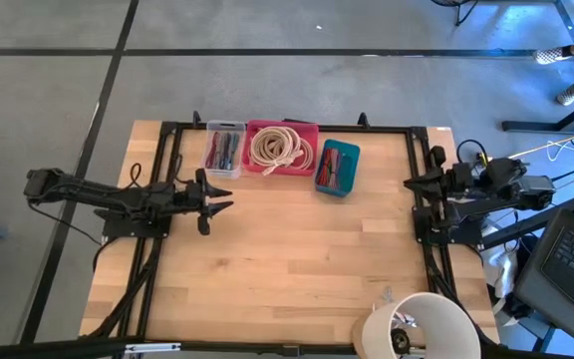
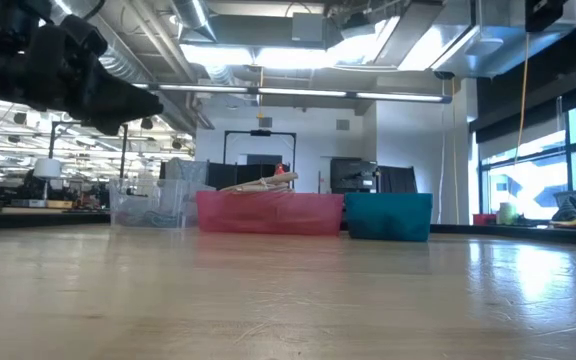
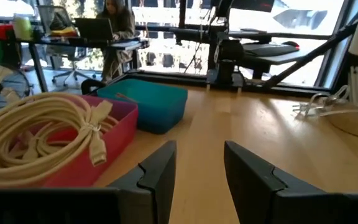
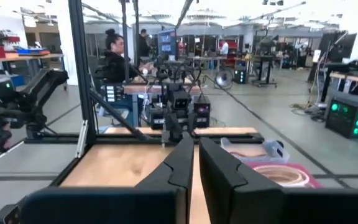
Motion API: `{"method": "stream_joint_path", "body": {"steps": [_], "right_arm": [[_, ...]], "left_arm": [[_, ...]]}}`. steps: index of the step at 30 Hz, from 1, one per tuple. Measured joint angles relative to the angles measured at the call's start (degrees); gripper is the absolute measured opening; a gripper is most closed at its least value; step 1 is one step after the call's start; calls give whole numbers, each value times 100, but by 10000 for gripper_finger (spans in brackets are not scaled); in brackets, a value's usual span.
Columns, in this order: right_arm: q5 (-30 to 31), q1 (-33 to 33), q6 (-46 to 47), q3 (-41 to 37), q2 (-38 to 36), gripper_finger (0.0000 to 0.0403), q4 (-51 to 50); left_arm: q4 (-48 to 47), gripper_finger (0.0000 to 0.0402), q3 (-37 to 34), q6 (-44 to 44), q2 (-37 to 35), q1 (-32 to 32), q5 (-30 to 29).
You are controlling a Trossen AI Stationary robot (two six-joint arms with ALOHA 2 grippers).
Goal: Pick & Place USB Port
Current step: Return to Home Position
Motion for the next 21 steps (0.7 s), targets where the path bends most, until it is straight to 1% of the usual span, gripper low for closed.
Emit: {"method": "stream_joint_path", "body": {"steps": [2, 6, 10, 13, 21], "right_arm": [[2, 0, 93, 0, 0, 31, -99], [2, 0, 365, 1, 0, 31, -539], [-2, 0, 591, 0, 2, 31, -793], [0, 0, 564, 0, 2, 31, -918], [0, 0, 155, 0, 2, 31, -924]], "left_arm": [[28, 127, 0, 6, -3, 72, 107], [19, 127, 0, -264, -3, 88, 70], [17, 127, 0, -1025, -3, 71, 70], [17, 127, 0, -1333, -3, 71, 66], [17, 127, 0, -1390, -3, 66, 57]]}}
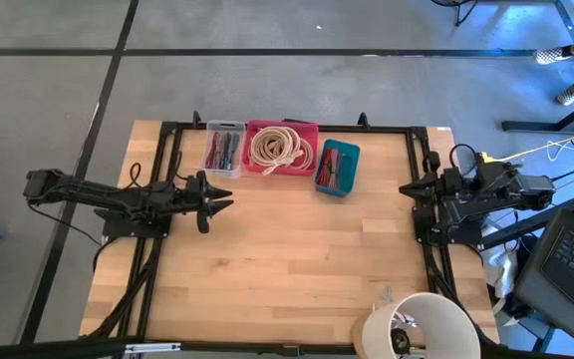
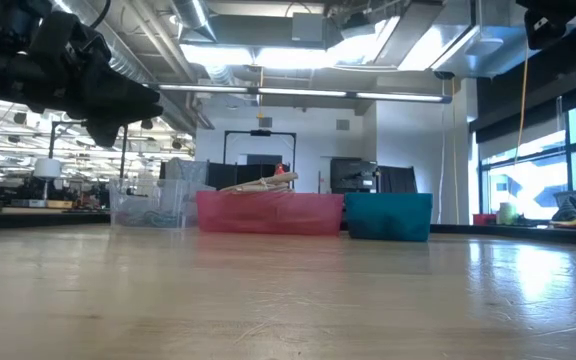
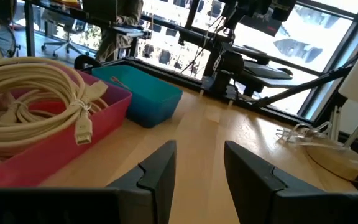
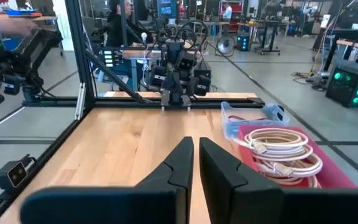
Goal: Pick & Place USB Port
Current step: Return to Home Position
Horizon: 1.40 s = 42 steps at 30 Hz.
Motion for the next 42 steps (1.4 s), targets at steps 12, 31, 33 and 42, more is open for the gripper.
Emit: {"method": "stream_joint_path", "body": {"steps": [12, 31, 33, 42], "right_arm": [[-197, 0, 287, 0, 0, 31, -34], [-197, 0, 160, 0, 2, 31, 217], [-197, 0, 149, 0, 2, 31, 215], [164, 0, 623, -221, 34, 31, 555]], "left_arm": [[-96, 127, 0, -1, -935, 7, 20], [-88, 127, 0, -2, -2581, 7, 20], [-90, 127, 0, -2, -2581, 7, 20], [-90, 127, 0, -2, -2581, 7, 20]]}}
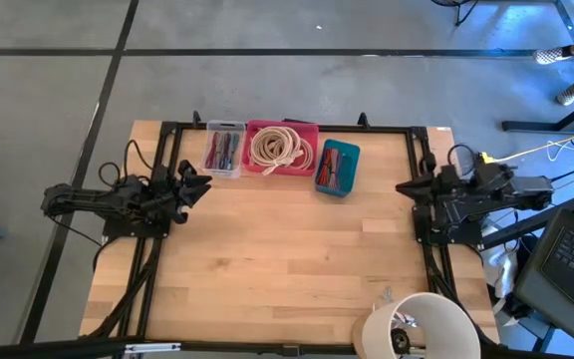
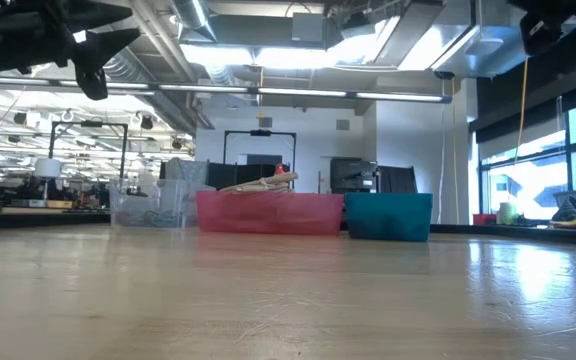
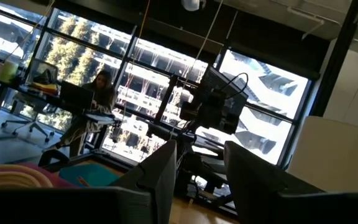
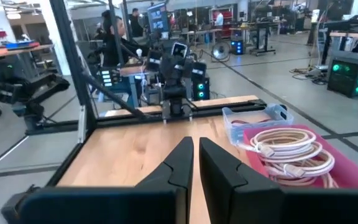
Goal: Pick & Place USB Port
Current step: Return to Home Position
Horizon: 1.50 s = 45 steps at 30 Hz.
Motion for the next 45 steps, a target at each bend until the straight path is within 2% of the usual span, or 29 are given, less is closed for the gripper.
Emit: {"method": "stream_joint_path", "body": {"steps": [4, 14, 20, 25, 32, 38, 45], "right_arm": [[286, -2, 2, -692, 19, 31, 842], [126, -4, 173, -2631, -119, 31, 2847], [56, -73, 355, -3216, -740, 31, 2926], [-532, -410, 187, -3226, -878, 31, 2947], [-918, -897, 169, -3248, -878, 31, 2904], [-925, -940, -571, -3248, -814, 31, 2882], [-925, -940, -622, -3250, -814, 31, 2891]], "left_arm": [[-6, 127, 0, 2, 0, 0, -2], [-17, 127, 0, 2, 0, 0, -2], [-28, 127, 0, 2, 0, 0, -2], [-39, 127, 0, 0, 2, 0, -2], [-42, 127, 0, 0, 2, 0, -2], [-42, 127, 0, 0, 2, 0, -2], [-42, 127, 0, 1, 2, 0, -2]]}}
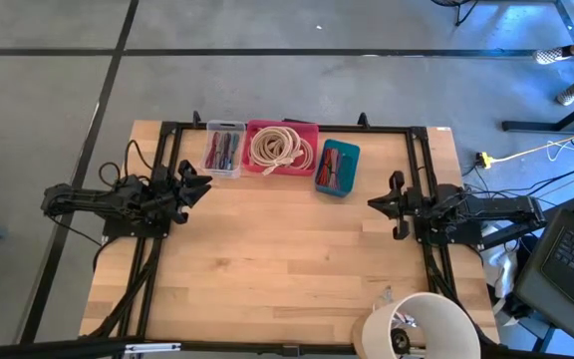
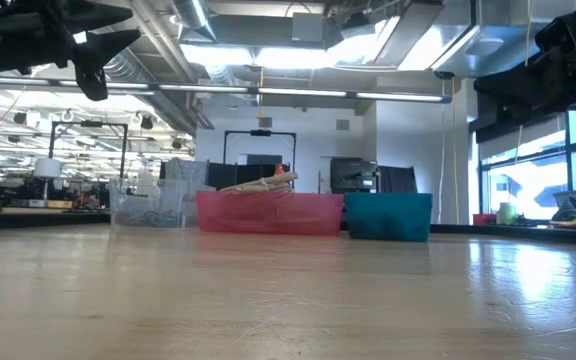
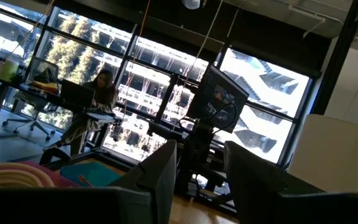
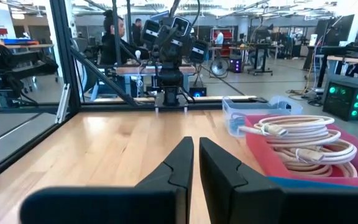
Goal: Pick & Place USB Port
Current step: Return to Home Position
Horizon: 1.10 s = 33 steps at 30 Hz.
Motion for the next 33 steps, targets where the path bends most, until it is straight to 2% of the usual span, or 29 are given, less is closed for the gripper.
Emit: {"method": "stream_joint_path", "body": {"steps": [15, 19, 23, 26, 30, 33], "right_arm": [[2, 0, 0, 0, 0, 31, 4], [4, 0, 0, 0, 0, 31, 5], [2, 0, 0, 2, 0, 31, 11], [2, 0, -1, 1, 0, 31, 11], [2, 0, -2, 0, 0, 31, 9], [2, 0, -3, 2, 0, 31, 9]], "left_arm": [[-52, 127, 0, 22, -22, 0, 3], [-740, 127, 4, 1551, -371, 16, 52], [-865, 127, 3, 2388, -369, 94, 72], [-1198, 127, 4, 2426, -367, 156, 589], [-1699, 127, 4, 1967, -367, 219, 1794], [-1854, 127, 4, 1855, -368, 264, 2124]]}}
